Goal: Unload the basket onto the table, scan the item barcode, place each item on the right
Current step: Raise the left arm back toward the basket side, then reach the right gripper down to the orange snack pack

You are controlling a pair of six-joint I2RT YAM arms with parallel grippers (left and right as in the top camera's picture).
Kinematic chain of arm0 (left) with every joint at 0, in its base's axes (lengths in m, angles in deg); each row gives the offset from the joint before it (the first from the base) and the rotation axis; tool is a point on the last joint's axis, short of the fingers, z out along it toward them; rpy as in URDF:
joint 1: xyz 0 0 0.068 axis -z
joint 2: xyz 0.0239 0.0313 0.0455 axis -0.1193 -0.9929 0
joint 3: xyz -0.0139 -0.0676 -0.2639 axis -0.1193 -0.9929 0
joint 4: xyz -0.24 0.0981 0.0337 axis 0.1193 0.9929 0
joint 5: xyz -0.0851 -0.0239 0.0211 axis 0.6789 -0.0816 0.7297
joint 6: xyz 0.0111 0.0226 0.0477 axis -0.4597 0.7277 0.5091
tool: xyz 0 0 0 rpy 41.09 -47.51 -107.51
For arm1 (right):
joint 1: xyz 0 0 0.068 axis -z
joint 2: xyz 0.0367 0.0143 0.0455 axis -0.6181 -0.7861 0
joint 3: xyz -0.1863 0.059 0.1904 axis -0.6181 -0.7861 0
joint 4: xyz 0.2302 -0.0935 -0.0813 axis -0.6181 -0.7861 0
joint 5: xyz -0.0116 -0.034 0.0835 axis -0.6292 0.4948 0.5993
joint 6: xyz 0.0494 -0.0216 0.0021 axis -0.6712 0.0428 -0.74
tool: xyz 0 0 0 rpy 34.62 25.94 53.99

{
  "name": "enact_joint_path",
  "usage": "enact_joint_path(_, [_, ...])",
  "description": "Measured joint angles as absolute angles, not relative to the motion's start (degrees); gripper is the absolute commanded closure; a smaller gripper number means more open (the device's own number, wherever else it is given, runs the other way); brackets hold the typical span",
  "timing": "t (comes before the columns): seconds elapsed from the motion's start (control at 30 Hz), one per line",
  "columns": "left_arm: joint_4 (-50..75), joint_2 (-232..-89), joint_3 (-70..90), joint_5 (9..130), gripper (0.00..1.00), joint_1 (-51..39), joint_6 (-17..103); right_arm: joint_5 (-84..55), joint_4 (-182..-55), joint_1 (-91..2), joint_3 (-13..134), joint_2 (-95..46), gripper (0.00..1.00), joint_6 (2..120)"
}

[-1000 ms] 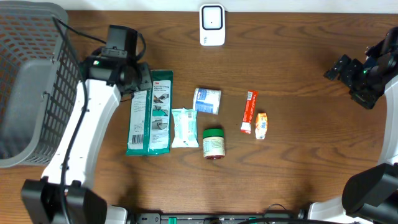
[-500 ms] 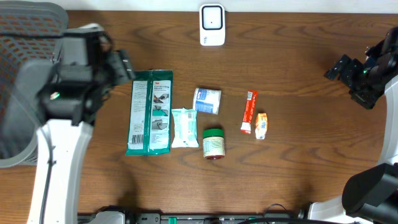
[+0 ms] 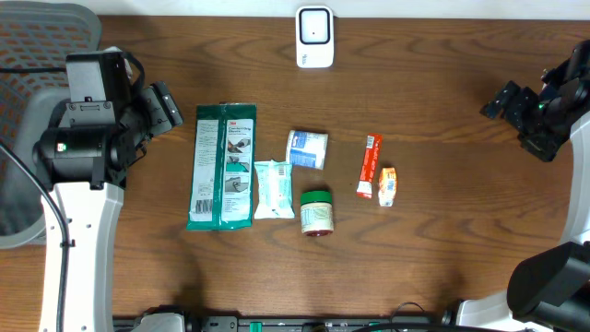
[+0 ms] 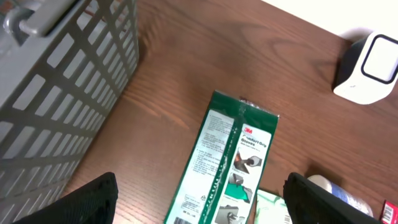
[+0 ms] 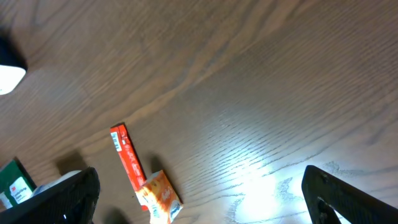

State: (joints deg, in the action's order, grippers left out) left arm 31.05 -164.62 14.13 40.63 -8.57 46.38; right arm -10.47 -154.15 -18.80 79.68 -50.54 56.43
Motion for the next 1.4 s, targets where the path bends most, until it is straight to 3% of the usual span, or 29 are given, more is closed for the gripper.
enact_joint_path(1.1, [31.10,-164.62,14.13,40.69,0.14,-8.57,46.38,-9.22,-152.54,-18.80,79.68,-50.54,0.01,54.88])
enact_joint_path(1.13, [31.10,-164.62,14.13,40.69,0.14,-8.57,46.38,-8.24,-152.95,-18.80,79.68,-50.54,0.17,54.64])
enact_joint_path(1.17, [31.12,-164.62,14.13,40.69,0.14,-8.57,46.38,-7.60,-153.15,-18.80,79.68,-50.54,0.44,54.72])
enact_joint_path(1.2, [31.14,-164.62,14.13,40.69,0.14,-8.57,46.38,-6.60,-153.45,-18.80,79.70,-50.54,0.59,54.59])
enact_joint_path(1.23, [31.14,-164.62,14.13,40.69,0.14,-8.57,46.38,-5.57,-154.09,-18.80,79.70,-50.54,0.64,54.22])
enact_joint_path(1.3, [31.18,-164.62,14.13,40.72,0.14,-8.57,46.38,-3.97,-156.32,-18.94,79.70,-50.54,0.92,54.29])
enact_joint_path(1.33, [31.20,-164.62,14.13,40.72,0.14,-8.57,46.38,-3.47,-157.76,-19.20,79.70,-50.54,0.99,54.59])
enact_joint_path(1.4, [31.20,-164.62,14.13,40.85,0.14,-8.57,46.38,-2.68,-160.75,-20.18,79.70,-50.54,0.99,55.90])
